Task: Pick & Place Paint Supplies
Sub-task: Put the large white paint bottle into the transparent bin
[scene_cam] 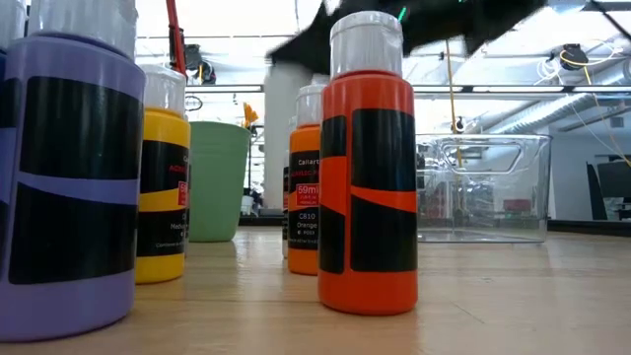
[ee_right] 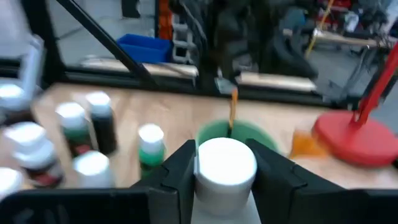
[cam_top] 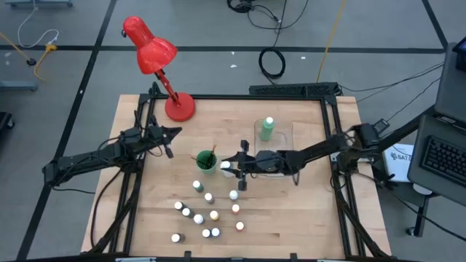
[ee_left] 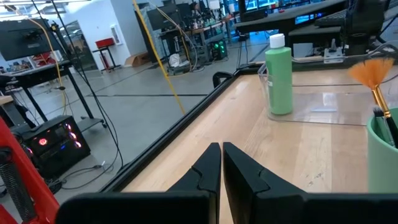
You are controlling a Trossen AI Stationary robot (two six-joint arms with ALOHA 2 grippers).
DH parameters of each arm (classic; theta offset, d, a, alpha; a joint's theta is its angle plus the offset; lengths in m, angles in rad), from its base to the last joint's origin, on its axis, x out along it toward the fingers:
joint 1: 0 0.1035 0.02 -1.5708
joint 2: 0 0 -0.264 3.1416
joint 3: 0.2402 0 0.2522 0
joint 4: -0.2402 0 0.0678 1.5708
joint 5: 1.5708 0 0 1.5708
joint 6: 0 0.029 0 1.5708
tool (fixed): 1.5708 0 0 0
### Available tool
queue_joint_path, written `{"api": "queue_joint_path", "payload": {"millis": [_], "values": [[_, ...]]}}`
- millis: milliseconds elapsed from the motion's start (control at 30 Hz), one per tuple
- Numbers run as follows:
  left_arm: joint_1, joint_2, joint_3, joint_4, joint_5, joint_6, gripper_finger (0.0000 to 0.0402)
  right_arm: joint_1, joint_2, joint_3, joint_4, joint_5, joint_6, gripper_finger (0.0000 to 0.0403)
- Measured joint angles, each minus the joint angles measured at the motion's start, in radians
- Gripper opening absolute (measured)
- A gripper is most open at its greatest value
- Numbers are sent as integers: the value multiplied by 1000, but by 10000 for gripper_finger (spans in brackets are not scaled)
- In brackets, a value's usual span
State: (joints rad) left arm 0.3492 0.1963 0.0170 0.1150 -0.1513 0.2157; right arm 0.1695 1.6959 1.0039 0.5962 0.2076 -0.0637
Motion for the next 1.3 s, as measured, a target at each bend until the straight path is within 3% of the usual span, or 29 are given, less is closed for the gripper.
{"api": "queue_joint_path", "payload": {"millis": [167, 333, 500, 633, 867, 1000, 1133, 1300], "values": [[0, 0, 0, -1, 0, 7, 21, 35, -209, 1, -159, 14, -36, 110], [0, 0, 0, -1, 0, 4, 21, 47, -443, 1, -466, 155, 0, 110], [0, 0, 0, -1, -1, -1, 21, 47, -599, -29, -708, 342, 75, 110], [0, 0, 0, 3, -1, -1, 21, 19, -670, -144, -684, 494, 81, 110], [0, 0, 0, 2, -1, -4, 21, -84, -741, -383, -482, 506, 126, 110], [0, 0, 0, 2, -7, -3, 21, -139, -741, -516, -294, 580, 99, 110], [0, 0, 0, 1, -7, 4, 21, -206, -720, -613, -100, 567, 71, 110], [0, 0, 0, 1, -7, 4, 21, -272, -697, -652, -41, 468, 88, 110]]}}
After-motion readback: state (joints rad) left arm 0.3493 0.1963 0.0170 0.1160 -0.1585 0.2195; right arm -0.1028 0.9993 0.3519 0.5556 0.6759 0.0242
